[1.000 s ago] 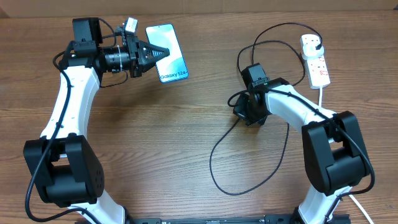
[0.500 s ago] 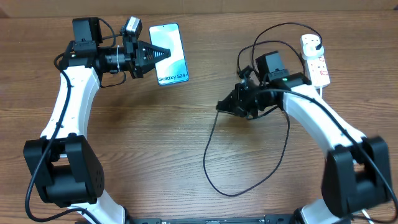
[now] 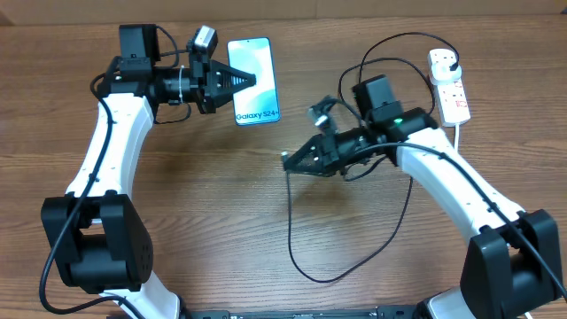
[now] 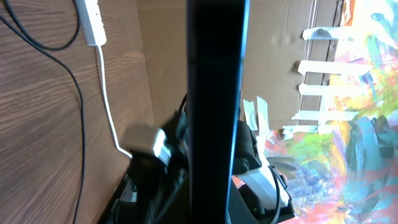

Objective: Plug charger to phone and switch on socket
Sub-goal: 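Carry the plug left to the bottom edge of the held smartphone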

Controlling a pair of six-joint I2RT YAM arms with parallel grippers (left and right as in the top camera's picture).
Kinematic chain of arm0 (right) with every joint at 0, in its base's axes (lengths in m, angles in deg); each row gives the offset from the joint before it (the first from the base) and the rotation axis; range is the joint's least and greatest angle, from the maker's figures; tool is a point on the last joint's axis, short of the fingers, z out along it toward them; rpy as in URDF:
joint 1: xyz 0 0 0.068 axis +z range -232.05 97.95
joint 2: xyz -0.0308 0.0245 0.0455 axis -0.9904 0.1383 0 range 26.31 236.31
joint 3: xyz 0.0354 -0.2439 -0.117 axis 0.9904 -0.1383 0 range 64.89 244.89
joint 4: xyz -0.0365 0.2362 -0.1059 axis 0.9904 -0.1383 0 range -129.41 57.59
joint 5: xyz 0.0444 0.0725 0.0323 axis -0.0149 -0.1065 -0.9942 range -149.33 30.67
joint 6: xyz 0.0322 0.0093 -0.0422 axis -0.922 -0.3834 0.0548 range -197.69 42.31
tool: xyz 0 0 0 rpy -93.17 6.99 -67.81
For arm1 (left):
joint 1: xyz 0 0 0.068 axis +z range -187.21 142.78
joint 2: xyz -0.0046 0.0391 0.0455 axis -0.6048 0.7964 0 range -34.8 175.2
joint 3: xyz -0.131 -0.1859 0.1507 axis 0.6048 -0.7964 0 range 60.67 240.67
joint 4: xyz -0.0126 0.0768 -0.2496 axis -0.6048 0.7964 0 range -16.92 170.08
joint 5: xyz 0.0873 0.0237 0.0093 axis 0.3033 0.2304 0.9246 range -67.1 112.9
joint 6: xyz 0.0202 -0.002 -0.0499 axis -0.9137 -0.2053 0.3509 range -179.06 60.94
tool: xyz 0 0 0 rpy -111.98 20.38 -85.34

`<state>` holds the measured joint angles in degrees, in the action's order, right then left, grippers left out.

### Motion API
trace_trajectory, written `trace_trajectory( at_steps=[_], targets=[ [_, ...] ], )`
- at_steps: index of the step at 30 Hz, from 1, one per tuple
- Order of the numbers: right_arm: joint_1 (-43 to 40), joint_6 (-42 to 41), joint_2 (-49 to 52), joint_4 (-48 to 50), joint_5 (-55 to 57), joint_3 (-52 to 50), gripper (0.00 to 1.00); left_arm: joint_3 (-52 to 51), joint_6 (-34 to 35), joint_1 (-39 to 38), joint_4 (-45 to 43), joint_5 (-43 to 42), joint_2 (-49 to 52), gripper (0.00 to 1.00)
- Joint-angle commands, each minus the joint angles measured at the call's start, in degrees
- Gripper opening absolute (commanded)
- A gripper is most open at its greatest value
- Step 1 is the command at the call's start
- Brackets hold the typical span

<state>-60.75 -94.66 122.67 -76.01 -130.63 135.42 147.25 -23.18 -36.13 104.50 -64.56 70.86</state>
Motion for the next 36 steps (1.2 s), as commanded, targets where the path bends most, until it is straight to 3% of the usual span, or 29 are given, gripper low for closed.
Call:
trace_trajectory(
  at_steps=[1, 11, 30, 36],
  targets=[
    [2.5, 0.7, -1.2, 2.2, -9.2, 1.5, 0.04, 0.0, -1.2, -0.1, -0.4, -1.9, 0.0, 0.04],
    [2.5, -1.0, -1.3, 3.8, -10.8, 1.6, 0.04, 0.0, -1.6, -0.1, -0.4, 0.2, 0.0, 0.04],
    [2.5, -18.6, -1.3, 21.5, -4.2, 4.6, 0.04, 0.0, -1.6, -0.5, 0.3, 3.4, 0.0, 0.04],
    [2.5, -19.3, -1.3, 22.9, -3.3, 4.6, 0.04, 0.0, -1.6, -0.5, 1.3, 3.4, 0.0, 0.04]
  ],
)
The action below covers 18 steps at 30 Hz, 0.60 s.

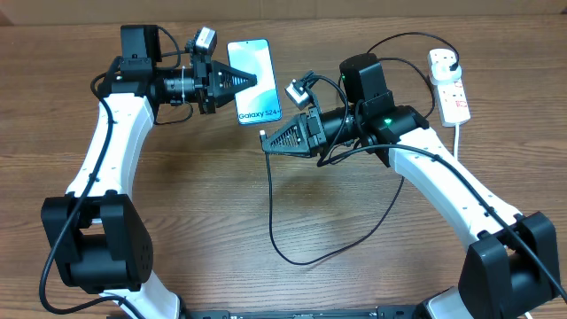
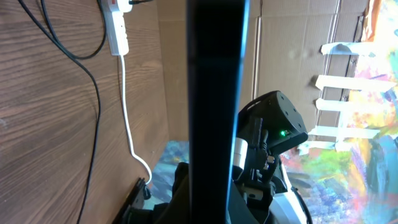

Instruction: Plug charger to phone and switch on socket

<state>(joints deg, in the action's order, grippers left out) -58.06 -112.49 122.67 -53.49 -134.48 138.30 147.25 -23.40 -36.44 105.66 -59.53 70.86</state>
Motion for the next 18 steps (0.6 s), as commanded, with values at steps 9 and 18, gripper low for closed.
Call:
trace_trajectory(
  at_steps=[9, 18],
  targets=[
    [-0.2, -2.1, -1.3, 0.5, 2.3, 1.7, 0.04, 0.0, -1.4, -0.4, 0.2, -2.7, 0.0, 0.04],
    [-0.2, -4.0, -1.3, 1.3, 2.2, 1.7, 0.04, 0.0, -1.4, -0.4, 0.2, -1.4, 0.0, 0.04]
  ],
)
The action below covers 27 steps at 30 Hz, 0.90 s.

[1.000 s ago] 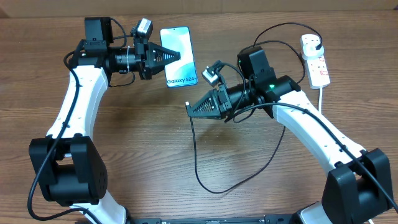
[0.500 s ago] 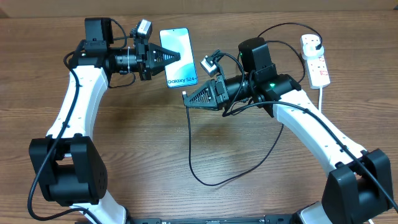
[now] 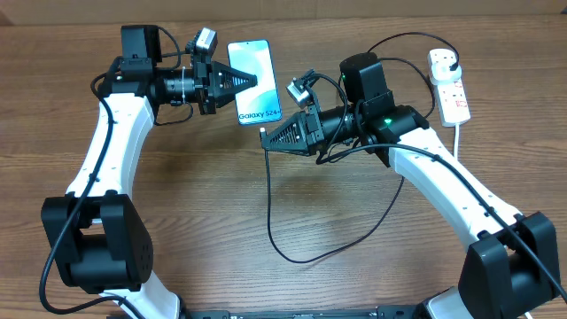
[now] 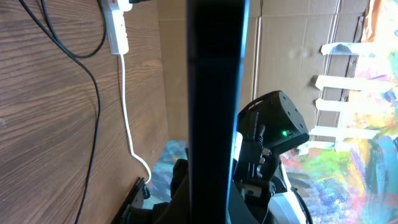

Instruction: Plug charger to phone and switch on socket

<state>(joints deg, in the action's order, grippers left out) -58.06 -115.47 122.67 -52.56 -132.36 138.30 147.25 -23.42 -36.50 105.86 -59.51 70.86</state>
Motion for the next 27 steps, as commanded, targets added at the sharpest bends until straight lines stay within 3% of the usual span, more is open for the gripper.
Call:
trace_trajectory(
  at_steps=[1, 27],
  targets=[
    [-0.2, -1.1, -1.3, 0.4, 0.1, 1.7, 0.04, 0.0, -1.4, -0.4, 0.0, -1.1, 0.0, 0.04],
    [-0.1, -1.0, -1.2, 1.4, 2.8, 1.7, 0.04, 0.0, -3.7, -0.7, 3.0, -1.2, 0.0, 0.04]
  ],
)
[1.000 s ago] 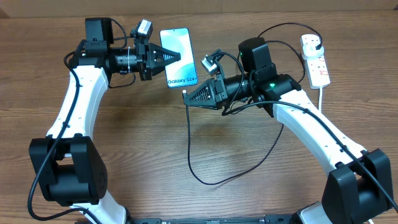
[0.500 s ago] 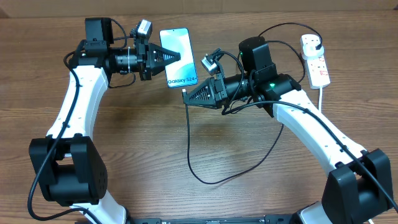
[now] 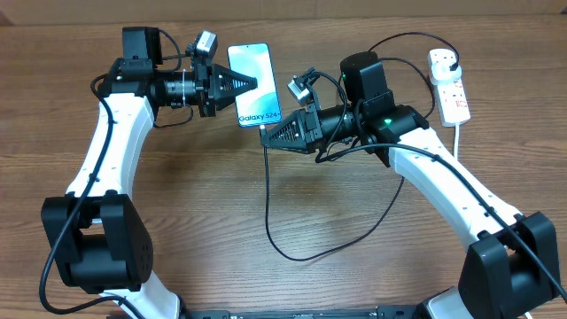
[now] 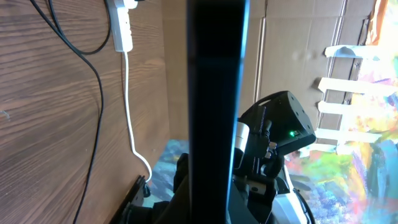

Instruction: Plug charger to phone and switch on socket

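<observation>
My left gripper (image 3: pixel 243 86) is shut on the phone (image 3: pixel 255 80), gripping its left side and holding it screen up; the screen reads "Galaxy S24+". In the left wrist view the phone (image 4: pixel 214 106) is a dark edge-on bar. My right gripper (image 3: pixel 269 136) is shut on the black charger cable's plug end (image 3: pixel 264 128), right at the phone's bottom edge. Whether the plug is seated cannot be told. The white power strip (image 3: pixel 449 84) lies at the far right with a black plug in it, and it also shows in the wrist view as the power strip (image 4: pixel 122 26).
The black cable (image 3: pixel 292 252) loops over the table in front of the right arm and runs back to the strip. The strip's white cord (image 3: pixel 457 133) trails toward the right edge. Cardboard walls stand behind the table.
My right gripper has edged slightly up toward the phone, so the plug end now meets the phone's bottom edge. The left gripper and phone have barely moved.
At first my left gripper held the phone while my right gripper held the cable end lower, mid-table. It then stood just under the phone's bottom right corner, stayed there, and now has the plug at the bottom edge.
</observation>
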Controlling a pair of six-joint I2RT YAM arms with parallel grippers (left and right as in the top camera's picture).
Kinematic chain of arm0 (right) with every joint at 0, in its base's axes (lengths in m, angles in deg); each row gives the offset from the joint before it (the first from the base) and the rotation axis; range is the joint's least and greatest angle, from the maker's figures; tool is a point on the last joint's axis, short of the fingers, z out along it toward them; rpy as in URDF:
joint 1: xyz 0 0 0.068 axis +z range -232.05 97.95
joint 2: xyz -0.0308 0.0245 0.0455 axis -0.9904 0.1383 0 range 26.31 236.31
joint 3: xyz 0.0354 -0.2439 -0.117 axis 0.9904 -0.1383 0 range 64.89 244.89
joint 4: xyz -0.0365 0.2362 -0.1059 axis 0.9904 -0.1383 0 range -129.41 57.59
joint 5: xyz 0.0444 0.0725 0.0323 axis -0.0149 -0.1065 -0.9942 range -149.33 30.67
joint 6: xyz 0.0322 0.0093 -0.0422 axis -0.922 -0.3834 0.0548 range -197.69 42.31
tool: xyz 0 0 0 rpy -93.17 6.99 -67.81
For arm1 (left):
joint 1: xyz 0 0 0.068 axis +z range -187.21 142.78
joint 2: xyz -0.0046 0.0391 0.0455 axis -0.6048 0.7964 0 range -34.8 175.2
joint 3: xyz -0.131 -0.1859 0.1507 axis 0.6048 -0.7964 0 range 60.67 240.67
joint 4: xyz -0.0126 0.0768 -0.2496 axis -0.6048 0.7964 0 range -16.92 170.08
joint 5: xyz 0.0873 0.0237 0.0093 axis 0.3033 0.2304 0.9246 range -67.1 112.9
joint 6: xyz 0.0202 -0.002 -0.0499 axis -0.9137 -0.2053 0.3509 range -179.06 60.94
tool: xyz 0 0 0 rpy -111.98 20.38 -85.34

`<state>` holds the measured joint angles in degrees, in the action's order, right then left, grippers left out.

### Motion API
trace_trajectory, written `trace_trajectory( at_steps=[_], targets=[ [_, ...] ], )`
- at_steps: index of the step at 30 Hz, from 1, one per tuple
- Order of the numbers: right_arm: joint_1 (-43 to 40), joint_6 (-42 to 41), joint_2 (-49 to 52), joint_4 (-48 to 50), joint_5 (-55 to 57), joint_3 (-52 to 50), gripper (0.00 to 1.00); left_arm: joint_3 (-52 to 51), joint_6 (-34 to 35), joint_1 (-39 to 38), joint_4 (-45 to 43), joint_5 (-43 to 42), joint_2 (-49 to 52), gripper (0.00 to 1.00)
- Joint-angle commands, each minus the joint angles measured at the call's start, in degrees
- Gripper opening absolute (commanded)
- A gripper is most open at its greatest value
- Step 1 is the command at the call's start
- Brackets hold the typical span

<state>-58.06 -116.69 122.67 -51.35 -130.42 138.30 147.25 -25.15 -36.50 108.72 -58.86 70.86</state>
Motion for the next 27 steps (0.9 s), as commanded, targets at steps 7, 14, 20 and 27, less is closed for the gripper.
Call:
trace_trajectory(
  at_steps=[7, 14, 20, 27],
  targets=[
    [-0.1, 0.2, -1.2, 0.2, 1.0, 1.7, 0.04, 0.0, -2.3, -0.8, 0.2, -1.6, 0.0, 0.04],
    [0.1, 0.0, -1.2, 0.2, 0.4, 1.7, 0.04, 0.0, -2.3, -0.7, 0.6, 1.2, 0.0, 0.04],
    [0.1, 0.2, -1.2, 0.0, 0.7, 1.7, 0.04, 0.0, -2.2, -0.8, 1.2, 1.2, 0.0, 0.04],
    [0.1, 1.9, -1.1, -4.1, 3.9, 1.7, 0.04, 0.0, -2.2, -0.8, 1.2, -0.4, 0.0, 0.04]
  ],
)
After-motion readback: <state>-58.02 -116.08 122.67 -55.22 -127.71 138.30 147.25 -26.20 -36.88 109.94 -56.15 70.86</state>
